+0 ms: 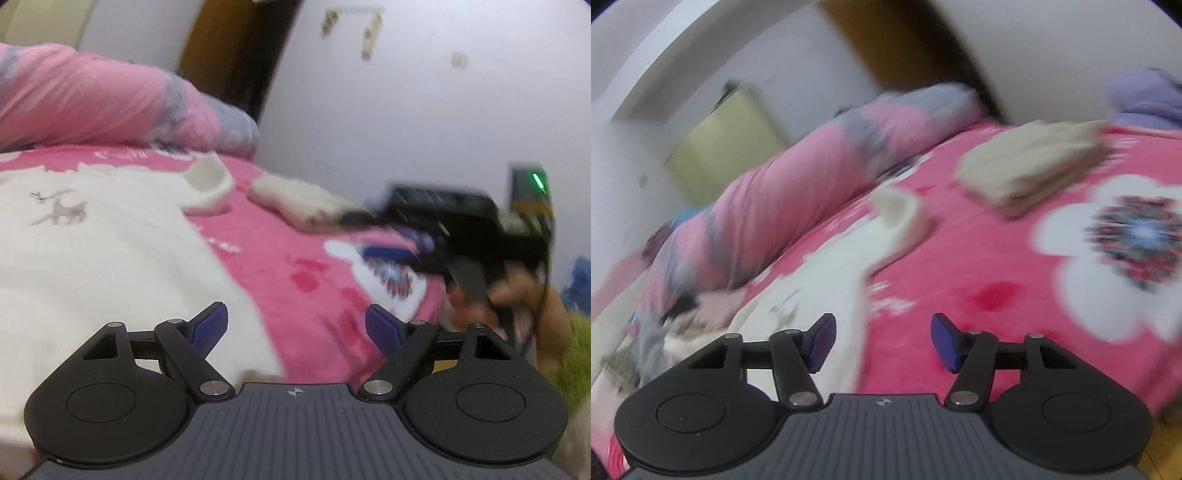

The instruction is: Fold clothes

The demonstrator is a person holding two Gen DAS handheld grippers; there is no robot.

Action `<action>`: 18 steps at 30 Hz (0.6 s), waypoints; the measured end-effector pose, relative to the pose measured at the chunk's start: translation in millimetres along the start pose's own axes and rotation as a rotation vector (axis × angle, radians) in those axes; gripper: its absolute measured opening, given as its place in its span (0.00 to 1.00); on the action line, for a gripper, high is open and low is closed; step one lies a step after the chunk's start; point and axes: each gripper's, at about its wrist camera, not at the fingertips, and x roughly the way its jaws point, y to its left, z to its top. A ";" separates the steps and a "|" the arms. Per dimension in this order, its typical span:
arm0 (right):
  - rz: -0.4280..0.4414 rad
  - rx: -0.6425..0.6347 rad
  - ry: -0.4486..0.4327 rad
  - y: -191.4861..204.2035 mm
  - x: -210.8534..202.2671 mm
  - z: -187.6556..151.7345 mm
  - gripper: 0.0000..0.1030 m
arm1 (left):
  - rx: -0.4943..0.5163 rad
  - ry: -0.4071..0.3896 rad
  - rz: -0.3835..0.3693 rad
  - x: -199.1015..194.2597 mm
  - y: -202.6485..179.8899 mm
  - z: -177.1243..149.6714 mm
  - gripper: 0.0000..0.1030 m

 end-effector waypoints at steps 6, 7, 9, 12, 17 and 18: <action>0.078 -0.064 0.190 22.8 126.5 31.3 0.51 | 0.022 0.120 -0.070 26.5 16.8 -2.8 0.48; 0.088 -0.036 0.222 19.8 148.6 38.3 0.51 | 0.028 0.143 -0.079 29.9 16.5 -4.8 0.45; 0.093 0.055 0.276 7.0 189.5 51.2 0.51 | 0.048 0.174 -0.070 36.3 17.6 -9.0 0.32; 0.095 0.160 0.334 -14.1 243.4 65.4 0.51 | 0.074 0.187 -0.062 43.5 22.3 -10.7 0.23; 0.124 0.320 0.382 -40.3 297.5 69.1 0.52 | 0.089 0.189 -0.090 47.5 24.1 -11.6 0.23; 0.140 0.334 0.379 -42.4 303.3 68.7 0.52 | 0.097 0.187 -0.094 49.9 23.6 -12.1 0.24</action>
